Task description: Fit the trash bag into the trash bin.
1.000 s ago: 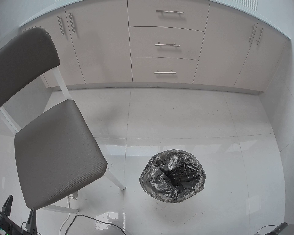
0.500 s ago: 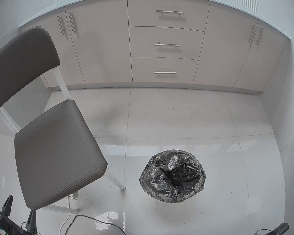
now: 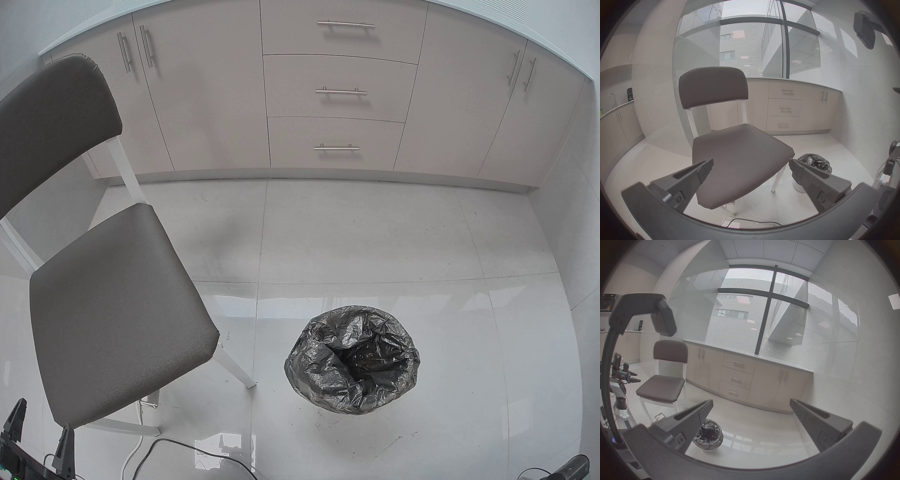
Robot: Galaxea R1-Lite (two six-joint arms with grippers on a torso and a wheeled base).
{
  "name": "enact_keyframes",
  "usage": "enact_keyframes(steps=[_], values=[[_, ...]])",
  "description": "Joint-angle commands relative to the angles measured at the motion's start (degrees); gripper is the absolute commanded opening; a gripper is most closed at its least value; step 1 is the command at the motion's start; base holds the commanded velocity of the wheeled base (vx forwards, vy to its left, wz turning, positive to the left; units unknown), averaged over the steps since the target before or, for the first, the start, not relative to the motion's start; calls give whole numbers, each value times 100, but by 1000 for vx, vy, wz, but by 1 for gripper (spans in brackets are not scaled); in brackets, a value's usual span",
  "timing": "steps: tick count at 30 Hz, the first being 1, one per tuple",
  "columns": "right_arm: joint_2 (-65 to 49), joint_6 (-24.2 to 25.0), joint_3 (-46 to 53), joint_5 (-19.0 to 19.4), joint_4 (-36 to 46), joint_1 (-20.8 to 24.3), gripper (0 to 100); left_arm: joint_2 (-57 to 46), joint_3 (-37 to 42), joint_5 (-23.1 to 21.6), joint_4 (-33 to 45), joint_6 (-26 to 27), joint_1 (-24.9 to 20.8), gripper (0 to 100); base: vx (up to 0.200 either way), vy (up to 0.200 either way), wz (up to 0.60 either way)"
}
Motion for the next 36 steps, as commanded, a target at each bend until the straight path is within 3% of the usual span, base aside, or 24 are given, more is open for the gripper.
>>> enact_keyframes(steps=[1,5,7,9,13,18,28,29,32,36], values=[[-462,14,743,223,-447,101,100,-93,101,1,1,0,0,100,0,0,0],[-462,173,1929,215,-1757,110,100,-93,101,1,1,0,0,100,0,0,0],[-462,199,3151,179,-3356,110,100,-93,101,1,1,0,0,100,0,0,0],[-462,181,3863,127,-4350,101,100,-93,101,1,1,0,0,100,0,0,0],[-462,155,4944,-181,-5633,101,100,-93,101,1,1,0,0,100,0,0,0],[-462,181,5594,-242,-5650,101,100,-93,101,1,1,0,0,100,0,0,0],[-462,348,5594,-190,-4042,101,100,-93,101,1,1,0,0,100,0,0,0],[-462,427,5577,-137,-3708,101,100,-93,101,1,1,0,0,100,0,0,0],[-462,1016,5585,179,-3717,101,100,-93,101,-8,1,0,0,100,0,0,0],[-462,1298,5585,179,-3726,101,100,-93,101,-8,1,0,0,100,0,0,0]])
